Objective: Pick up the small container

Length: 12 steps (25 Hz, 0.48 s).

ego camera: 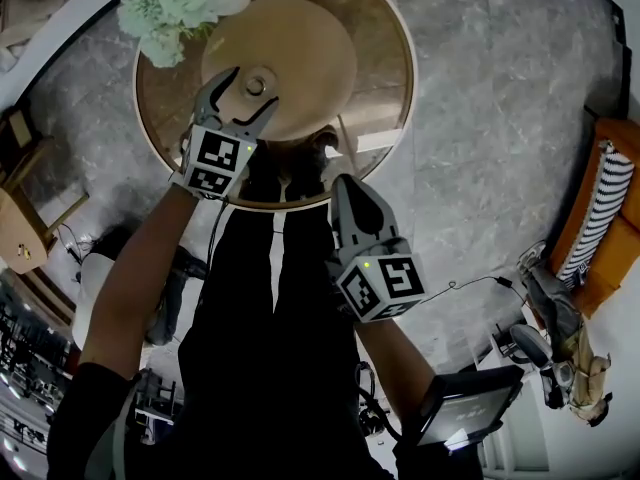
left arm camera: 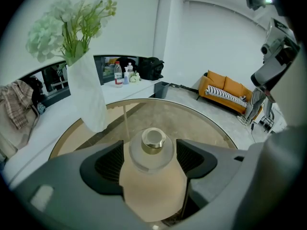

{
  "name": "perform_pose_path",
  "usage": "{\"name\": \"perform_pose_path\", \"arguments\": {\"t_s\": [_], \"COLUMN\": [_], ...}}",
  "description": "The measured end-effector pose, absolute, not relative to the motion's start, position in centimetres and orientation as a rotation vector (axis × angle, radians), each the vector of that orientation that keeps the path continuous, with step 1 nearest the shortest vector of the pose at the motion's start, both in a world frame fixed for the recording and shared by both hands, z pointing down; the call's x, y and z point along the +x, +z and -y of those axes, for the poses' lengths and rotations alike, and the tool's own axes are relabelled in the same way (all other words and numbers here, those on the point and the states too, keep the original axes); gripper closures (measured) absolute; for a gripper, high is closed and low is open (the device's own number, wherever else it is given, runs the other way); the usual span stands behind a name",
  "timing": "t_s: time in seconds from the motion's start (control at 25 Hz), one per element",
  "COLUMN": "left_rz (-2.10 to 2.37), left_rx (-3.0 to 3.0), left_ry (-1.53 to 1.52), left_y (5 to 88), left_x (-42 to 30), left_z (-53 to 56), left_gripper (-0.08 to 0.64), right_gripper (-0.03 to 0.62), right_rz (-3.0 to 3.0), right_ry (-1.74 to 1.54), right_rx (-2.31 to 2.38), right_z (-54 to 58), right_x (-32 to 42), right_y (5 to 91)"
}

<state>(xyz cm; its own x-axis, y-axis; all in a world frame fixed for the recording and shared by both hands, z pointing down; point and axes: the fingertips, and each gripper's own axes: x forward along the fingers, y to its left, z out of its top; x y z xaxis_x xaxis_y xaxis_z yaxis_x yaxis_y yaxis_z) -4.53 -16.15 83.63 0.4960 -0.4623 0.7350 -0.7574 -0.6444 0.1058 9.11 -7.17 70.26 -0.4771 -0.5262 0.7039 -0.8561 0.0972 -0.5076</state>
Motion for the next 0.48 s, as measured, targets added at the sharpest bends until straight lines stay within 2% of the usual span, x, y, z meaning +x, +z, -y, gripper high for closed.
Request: {"name": "perform_pose_path", "arguments": {"t_s": [0.48], "left_rz": [0.982], "left_rx": [2.325], "left_ry": [0.987], "left_y": [86.6], "left_x": [-3.4], "left_z": [16.5], "left_gripper": [0.222], "right_gripper": [0.586], "right_rz": [2.007], "right_ry": [1.365], "right_rx": [1.345], "right_z": [6.9], "right_x": [9.8], "right_y": [71.8]}}
